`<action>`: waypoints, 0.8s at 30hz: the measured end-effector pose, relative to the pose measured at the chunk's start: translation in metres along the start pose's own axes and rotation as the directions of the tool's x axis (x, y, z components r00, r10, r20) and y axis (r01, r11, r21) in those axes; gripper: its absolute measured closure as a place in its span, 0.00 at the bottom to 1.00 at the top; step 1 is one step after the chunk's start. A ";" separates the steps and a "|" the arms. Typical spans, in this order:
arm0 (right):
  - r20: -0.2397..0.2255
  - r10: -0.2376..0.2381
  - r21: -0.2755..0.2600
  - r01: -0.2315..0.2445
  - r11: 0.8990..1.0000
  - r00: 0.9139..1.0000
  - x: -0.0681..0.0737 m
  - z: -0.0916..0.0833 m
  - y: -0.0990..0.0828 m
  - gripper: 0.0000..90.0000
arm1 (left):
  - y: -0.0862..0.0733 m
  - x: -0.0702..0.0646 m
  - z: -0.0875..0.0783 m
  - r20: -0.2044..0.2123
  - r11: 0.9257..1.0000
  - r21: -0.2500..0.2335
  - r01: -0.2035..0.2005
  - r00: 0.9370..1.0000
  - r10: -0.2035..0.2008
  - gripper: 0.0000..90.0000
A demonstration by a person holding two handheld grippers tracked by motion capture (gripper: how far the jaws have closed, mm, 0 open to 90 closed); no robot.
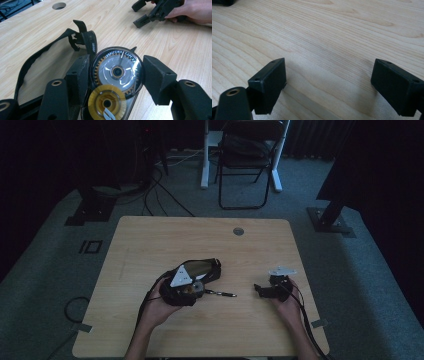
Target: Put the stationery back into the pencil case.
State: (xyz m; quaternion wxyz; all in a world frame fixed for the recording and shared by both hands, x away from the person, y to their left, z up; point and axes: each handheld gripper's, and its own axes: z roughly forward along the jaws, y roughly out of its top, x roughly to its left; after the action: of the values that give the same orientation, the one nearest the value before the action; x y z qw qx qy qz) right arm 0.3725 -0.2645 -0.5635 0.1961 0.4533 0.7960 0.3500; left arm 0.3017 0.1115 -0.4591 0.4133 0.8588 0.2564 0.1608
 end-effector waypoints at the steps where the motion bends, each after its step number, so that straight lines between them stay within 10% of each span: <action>1: 0.000 0.000 0.000 0.000 1.000 1.000 0.000 0.000 0.000 0.14 | 0.000 0.000 0.000 -0.003 1.000 -0.001 -0.001 1.000 0.001 0.46; 24: 0.000 0.000 0.000 0.000 1.000 1.000 0.000 0.000 0.000 0.14 | 0.005 0.013 -0.003 -0.049 1.000 -0.005 0.015 0.999 -0.015 0.46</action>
State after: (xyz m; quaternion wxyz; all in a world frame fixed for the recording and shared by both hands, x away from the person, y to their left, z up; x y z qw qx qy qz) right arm 0.3725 -0.2645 -0.5635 0.1960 0.4535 0.7959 0.3499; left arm 0.3125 0.1180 -0.4531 0.4103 0.8516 0.2725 0.1794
